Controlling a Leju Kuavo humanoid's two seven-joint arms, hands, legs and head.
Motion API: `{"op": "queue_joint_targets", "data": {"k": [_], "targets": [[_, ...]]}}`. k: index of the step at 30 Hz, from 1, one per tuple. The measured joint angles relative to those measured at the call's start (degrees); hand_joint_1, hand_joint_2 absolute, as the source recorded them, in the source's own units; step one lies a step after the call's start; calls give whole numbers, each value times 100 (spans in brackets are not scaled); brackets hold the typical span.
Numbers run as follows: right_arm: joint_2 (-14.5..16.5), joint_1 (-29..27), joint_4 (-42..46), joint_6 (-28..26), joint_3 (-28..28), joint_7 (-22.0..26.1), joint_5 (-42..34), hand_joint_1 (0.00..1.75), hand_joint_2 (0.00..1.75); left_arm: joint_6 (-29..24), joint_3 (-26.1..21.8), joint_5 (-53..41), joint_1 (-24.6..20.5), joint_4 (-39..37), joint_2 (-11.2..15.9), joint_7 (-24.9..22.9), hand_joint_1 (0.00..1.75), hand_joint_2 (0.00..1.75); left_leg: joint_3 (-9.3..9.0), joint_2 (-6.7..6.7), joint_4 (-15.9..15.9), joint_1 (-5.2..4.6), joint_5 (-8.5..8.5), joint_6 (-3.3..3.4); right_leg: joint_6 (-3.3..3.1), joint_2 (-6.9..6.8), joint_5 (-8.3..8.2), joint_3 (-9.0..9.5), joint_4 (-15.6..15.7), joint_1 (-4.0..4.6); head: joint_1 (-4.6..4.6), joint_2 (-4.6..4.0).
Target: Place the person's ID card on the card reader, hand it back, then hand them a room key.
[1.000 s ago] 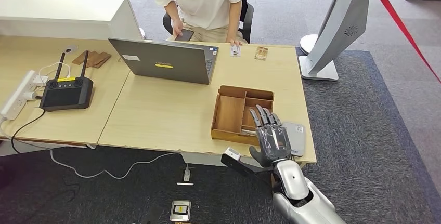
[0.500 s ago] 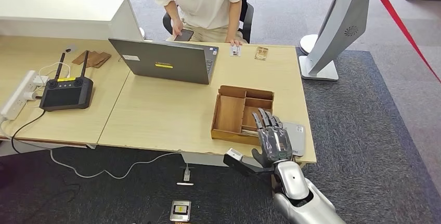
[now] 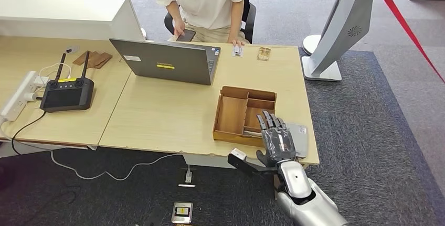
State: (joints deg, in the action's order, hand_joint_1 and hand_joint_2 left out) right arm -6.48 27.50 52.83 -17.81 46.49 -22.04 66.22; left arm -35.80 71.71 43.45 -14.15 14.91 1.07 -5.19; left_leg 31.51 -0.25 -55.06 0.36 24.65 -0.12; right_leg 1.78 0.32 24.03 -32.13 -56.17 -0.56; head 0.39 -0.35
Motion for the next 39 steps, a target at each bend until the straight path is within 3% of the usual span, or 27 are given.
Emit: {"op": "queue_joint_targets", "data": {"k": [12, 16, 17, 39], "targets": [[139, 198, -438, -101, 1, 83, -98, 0, 175, 2, 0, -37, -24, 0, -10, -17, 0, 175, 0, 0, 0, 0, 0, 0, 0, 0, 0, 1, 0, 0, 0, 0], [164, 258, -597, -160, -5, 106, -151, 166, 175, 2, 0, -37, -25, 0, -10, -21, 0, 175, 0, 0, 0, 0, 0, 0, 0, 0, 0, 0, 0, 0, 0, 0], [169, 268, -636, -168, -6, 113, -164, 172, 175, 2, 0, -37, -26, 0, -10, -21, 0, 175, 0, 0, 0, 0, 0, 0, 0, 0, 0, 0, 0, 0, 0, 0], [303, 458, -1097, -231, -50, 219, -338, 174, 175, 1, 0, -29, -25, 0, -20, -10, 0, 175, -5, 2, 0, 0, 0, 0, 0, 0, -1, 3, 0, 0, 0, 0]]}}
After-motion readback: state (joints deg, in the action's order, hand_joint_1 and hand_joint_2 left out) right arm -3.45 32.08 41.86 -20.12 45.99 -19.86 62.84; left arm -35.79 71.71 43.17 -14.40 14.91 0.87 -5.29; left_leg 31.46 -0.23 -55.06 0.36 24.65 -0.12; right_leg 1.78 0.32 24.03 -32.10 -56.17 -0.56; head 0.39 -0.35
